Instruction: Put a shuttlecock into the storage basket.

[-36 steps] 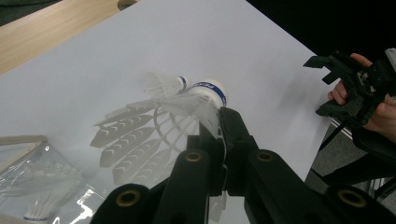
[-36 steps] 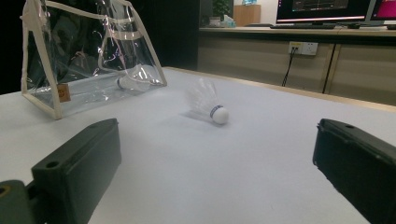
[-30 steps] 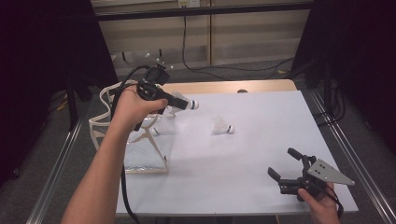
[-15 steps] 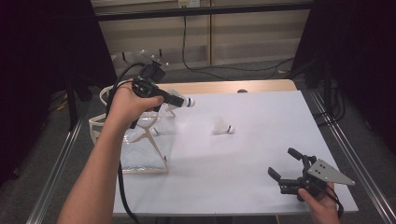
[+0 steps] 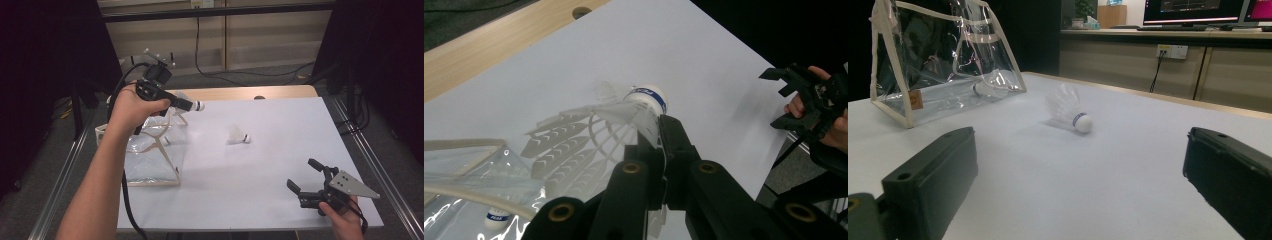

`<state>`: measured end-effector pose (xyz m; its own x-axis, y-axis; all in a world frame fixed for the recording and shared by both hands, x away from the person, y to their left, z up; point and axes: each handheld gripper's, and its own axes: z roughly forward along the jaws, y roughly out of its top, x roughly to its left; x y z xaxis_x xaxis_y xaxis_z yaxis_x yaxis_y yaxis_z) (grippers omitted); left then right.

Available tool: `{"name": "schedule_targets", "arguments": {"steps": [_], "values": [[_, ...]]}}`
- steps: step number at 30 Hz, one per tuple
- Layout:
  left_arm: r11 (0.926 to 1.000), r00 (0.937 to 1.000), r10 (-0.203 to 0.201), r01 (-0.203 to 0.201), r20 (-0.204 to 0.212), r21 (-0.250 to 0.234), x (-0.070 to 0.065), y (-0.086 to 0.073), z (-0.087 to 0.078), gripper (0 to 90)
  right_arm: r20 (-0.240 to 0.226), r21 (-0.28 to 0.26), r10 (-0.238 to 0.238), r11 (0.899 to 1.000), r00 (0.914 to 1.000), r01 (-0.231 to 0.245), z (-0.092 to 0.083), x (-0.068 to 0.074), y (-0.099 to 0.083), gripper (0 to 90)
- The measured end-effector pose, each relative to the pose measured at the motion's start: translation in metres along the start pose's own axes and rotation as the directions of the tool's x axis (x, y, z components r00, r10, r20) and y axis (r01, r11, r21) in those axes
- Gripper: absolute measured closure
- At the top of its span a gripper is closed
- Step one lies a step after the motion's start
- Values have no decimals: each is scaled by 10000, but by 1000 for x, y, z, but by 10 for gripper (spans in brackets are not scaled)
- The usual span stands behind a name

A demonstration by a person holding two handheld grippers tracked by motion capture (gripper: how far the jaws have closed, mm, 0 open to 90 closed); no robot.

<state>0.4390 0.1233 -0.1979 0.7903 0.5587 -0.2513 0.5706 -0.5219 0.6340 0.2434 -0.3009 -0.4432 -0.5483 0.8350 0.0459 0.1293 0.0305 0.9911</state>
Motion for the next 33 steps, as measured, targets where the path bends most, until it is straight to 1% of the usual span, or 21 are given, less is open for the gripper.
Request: {"name": "schedule_targets", "arguments": {"steps": [1,2,3,4,5,8,10,11,12,14,16,17,18,19,20,21,25,27,29,31,33], "values": [[10000,10000,-54,54,-20,-40,0,0,0,894,0,0,3,10000,10000,-3,0,0,0,6],[10000,10000,14,-14,-23,1,1,0,-1,894,1,0,-6,10000,10000,6,0,0,0,6],[9999,10000,-60,59,-67,-88,0,0,-2,894,-2,3,-3,10000,10000,3,0,0,0,6],[10000,10000,-50,50,-78,-56,1,0,-2,894,-1,7,10,10000,10000,-10,0,0,0,6],[9998,9998,-146,145,-96,-118,1,0,-2,894,1,1,-3,10000,10000,3,0,0,0,6],[9999,9998,-111,110,-171,-68,2,0,-4,894,-3,-7,-14,10000,10000,14,0,0,0,6],[10000,9999,-87,86,-147,-38,3,0,-5,894,-2,-3,4,10000,10000,-4,0,0,0,6],[9998,9997,-172,170,-196,-127,2,0,-5,894,-3,-7,-13,10000,10000,13,0,0,0,6],[10000,9998,-83,82,-181,-50,3,0,-7,894,1,0,-7,10000,10000,7,0,0,0,6],[10000,9998,-47,47,-218,-8,4,0,-8,894,-4,-4,-4,10000,10000,4,0,0,0,6],[9999,9996,-112,110,-261,-78,4,0,-9,894,-2,-2,-4,10000,10000,4,0,0,0,6],[9997,9993,-209,205,-308,-134,4,0,-9,894,-5,-8,-5,10000,10000,5,0,0,0,6],[9998,9995,-160,158,-271,-72,4,0,-10,894,-8,-7,-8,10000,10000,8,0,0,0,6],[10000,9995,-29,29,-310,-11,5,0,-12,894,0,-4,-8,10000,10000,8,0,0,0,6],[9999,9993,-147,144,-335,-84,5,0,-12,894,1,-1,-8,10000,10000,8,0,0,0,6],[9998,9993,-158,155,-341,-89,5,0,-13,894,0,-8,-21,10000,10000,21,0,0,0,6],[9999,9991,-97,95,-409,-55,7,-1,-17,894,14,-21,-37,10000,10000,37,0,-1,0,6],[9998,9990,-169,164,-425,-124,7,-1,-18,894,9,-20,-26,10000,10000,26,0,-1,0,6],[9999,9989,-105,102,-452,-64,8,-1,-20,894,6,-3,-25,10000,10000,25,0,0,0,6],[9995,9985,-256,247,-487,-180,8,-1,-21,894,8,-3,-25,10000,10000,25,0,0,0,6],[9997,9984,-178,170,-537,-151,9,-2,-23,894,12,-14,-11,10000,10000,11,0,0,0,6]]}}
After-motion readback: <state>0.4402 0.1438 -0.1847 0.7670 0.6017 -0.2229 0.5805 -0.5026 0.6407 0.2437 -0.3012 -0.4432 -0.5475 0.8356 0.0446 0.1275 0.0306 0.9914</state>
